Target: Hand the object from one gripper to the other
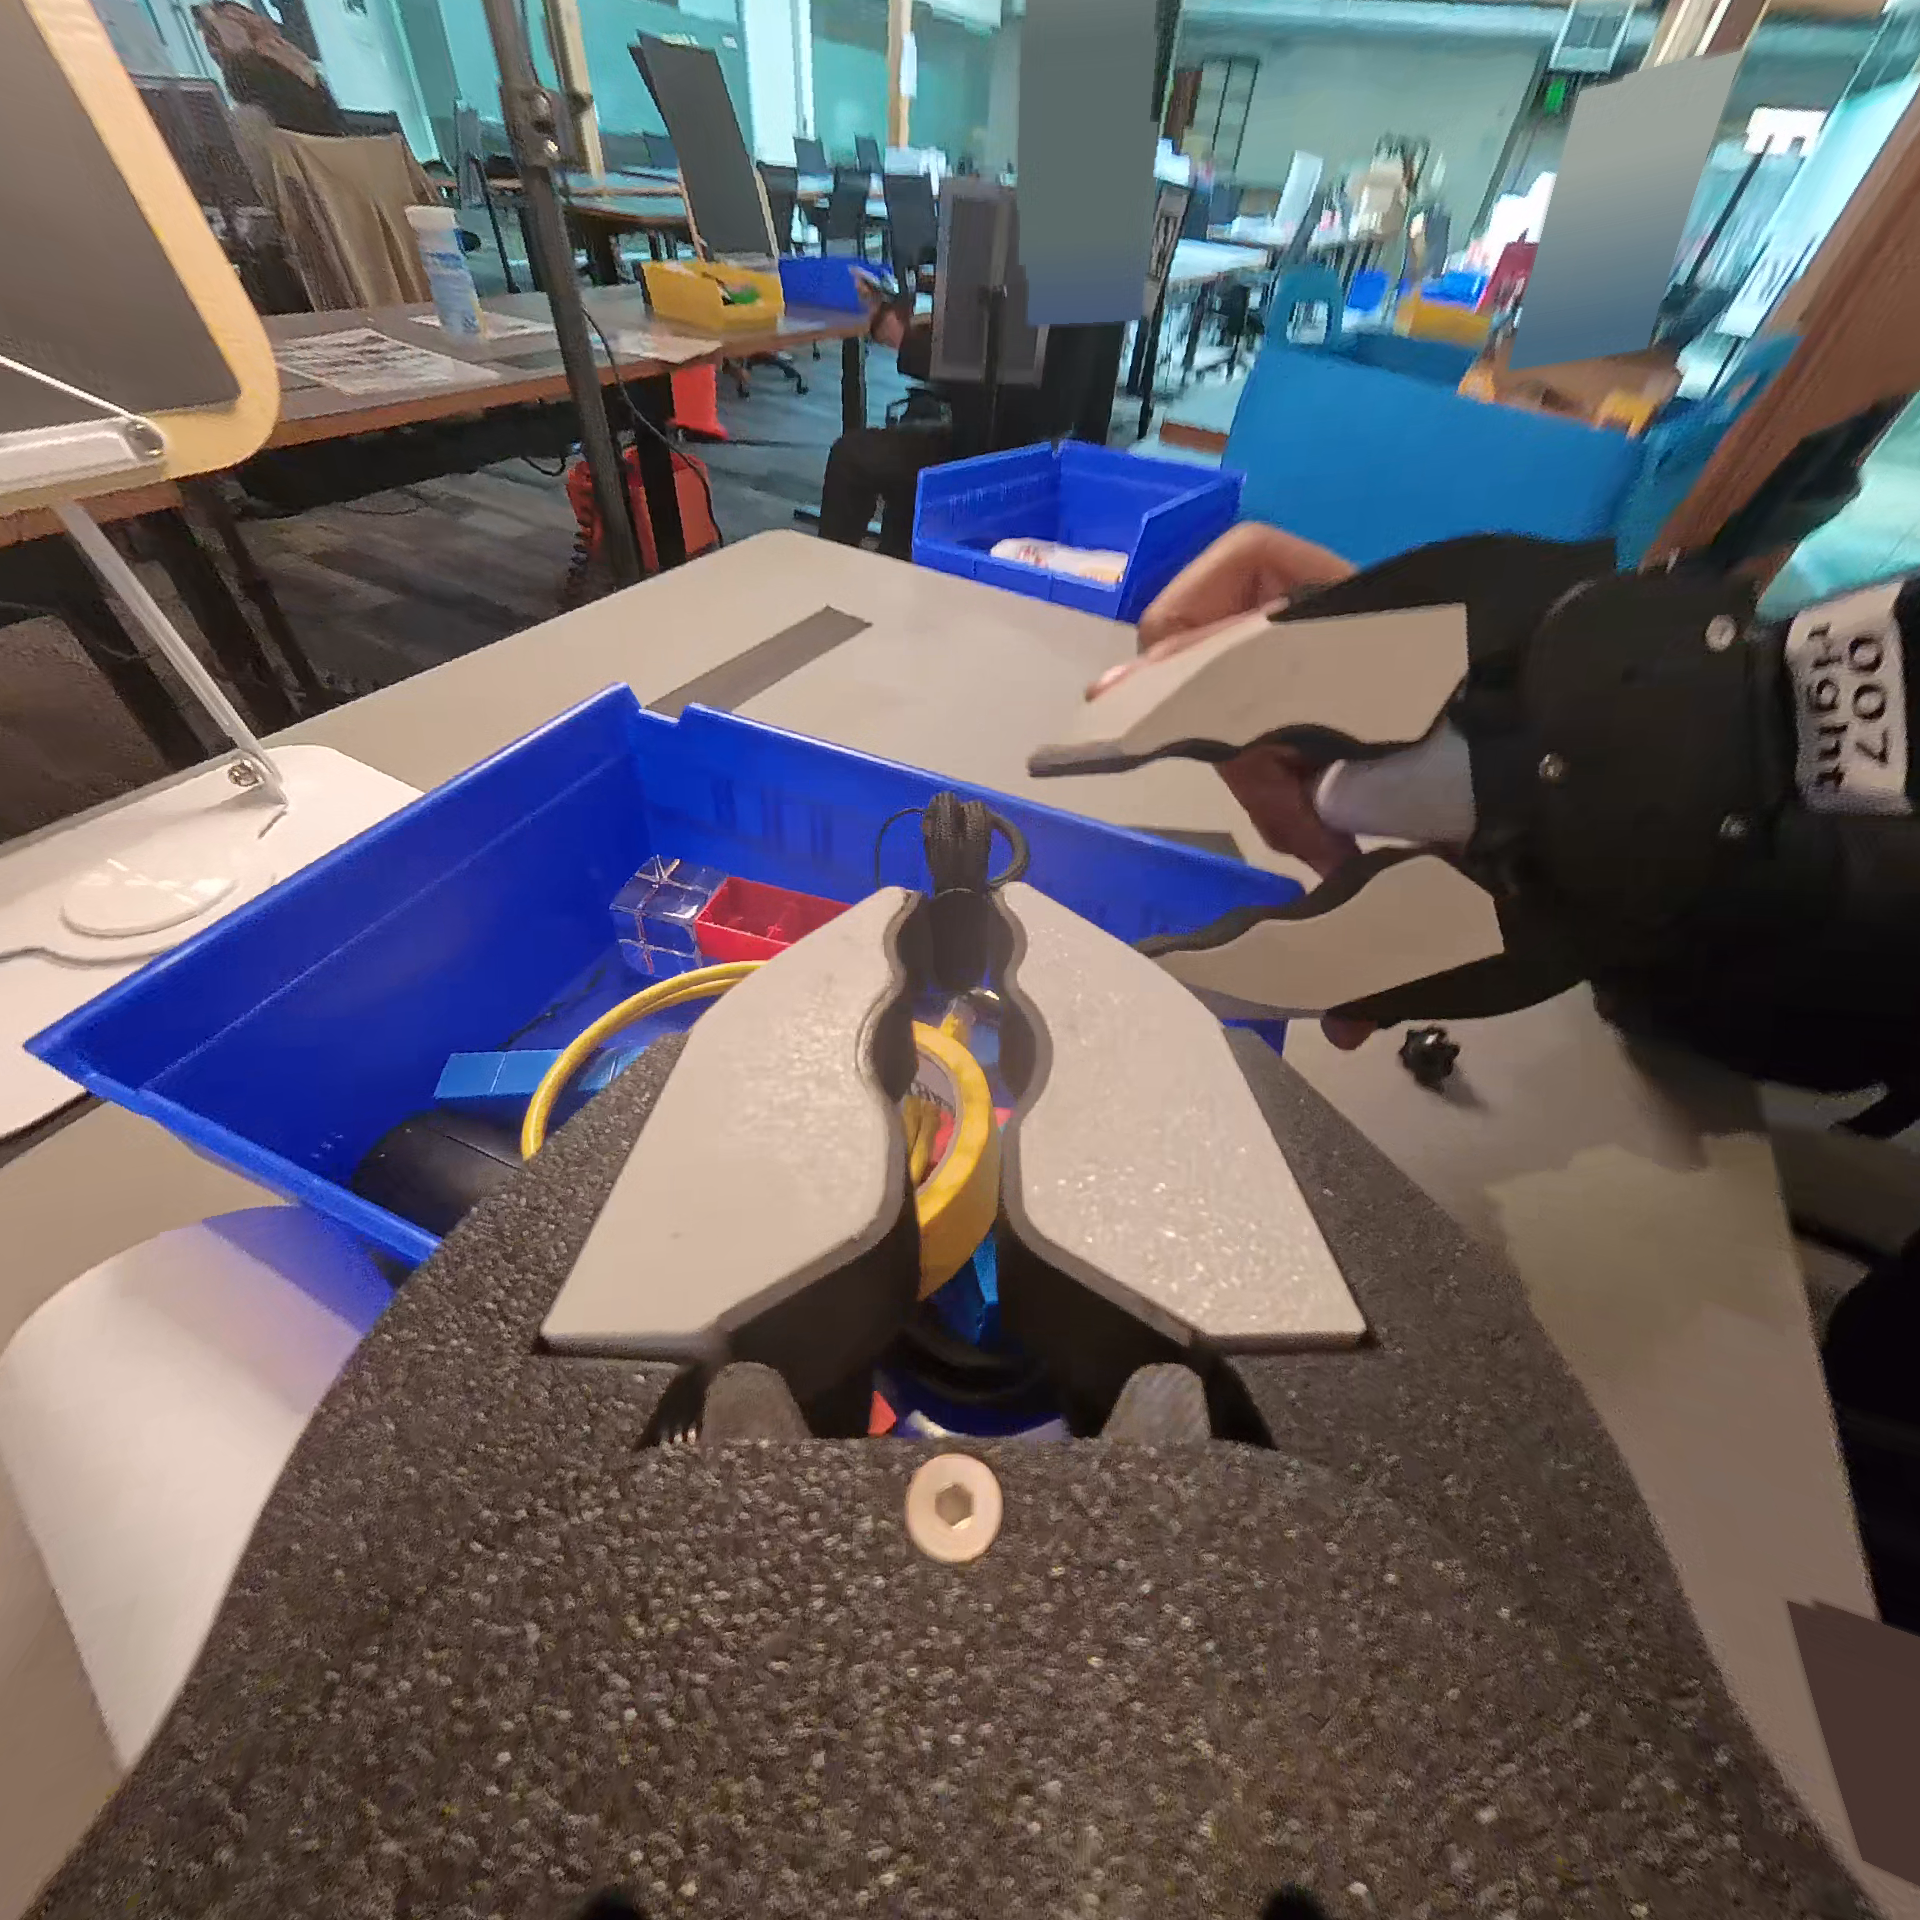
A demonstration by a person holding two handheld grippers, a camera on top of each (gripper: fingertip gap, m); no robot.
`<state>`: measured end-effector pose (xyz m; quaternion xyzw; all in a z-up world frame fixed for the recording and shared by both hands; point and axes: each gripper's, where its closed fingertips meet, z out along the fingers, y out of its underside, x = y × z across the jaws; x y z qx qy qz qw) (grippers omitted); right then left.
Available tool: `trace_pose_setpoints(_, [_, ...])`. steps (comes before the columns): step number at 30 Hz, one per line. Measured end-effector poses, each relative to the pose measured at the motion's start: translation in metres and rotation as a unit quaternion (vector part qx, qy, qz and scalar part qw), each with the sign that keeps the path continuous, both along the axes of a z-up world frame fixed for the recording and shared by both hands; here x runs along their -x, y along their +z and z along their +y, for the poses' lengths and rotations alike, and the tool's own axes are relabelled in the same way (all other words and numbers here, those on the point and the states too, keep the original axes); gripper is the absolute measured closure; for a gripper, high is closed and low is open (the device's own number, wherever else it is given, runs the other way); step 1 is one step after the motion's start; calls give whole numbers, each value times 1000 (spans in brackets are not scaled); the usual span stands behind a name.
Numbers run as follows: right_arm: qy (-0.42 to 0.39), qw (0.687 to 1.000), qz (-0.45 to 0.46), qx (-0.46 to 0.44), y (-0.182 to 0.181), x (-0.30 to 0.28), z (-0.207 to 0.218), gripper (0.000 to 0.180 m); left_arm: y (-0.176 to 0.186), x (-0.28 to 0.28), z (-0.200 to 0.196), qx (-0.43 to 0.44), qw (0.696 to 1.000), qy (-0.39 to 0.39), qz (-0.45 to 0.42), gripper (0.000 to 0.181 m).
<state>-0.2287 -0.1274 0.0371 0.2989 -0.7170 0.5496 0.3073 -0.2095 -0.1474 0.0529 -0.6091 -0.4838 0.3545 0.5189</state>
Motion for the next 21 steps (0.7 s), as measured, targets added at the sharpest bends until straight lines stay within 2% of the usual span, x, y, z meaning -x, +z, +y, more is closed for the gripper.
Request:
trace_pose_setpoints(3, [-12,999,37,11,2,2,-4,145,-7,1,11,56,998,-18,-6,169])
trace_pose_setpoints(8, [-12,999,23,21,0,5,-3,167,-10,-2,25,65,996,-65,1,170])
trace_pose_setpoints(16, [-9,999,10,42,2,11,8,169,-16,-5,25,46,995,-90,-5,170])
trace_pose_setpoints(21, [-18,998,17,57,5,16,11,169,-16,-8,26,86,992,-91,3,167])
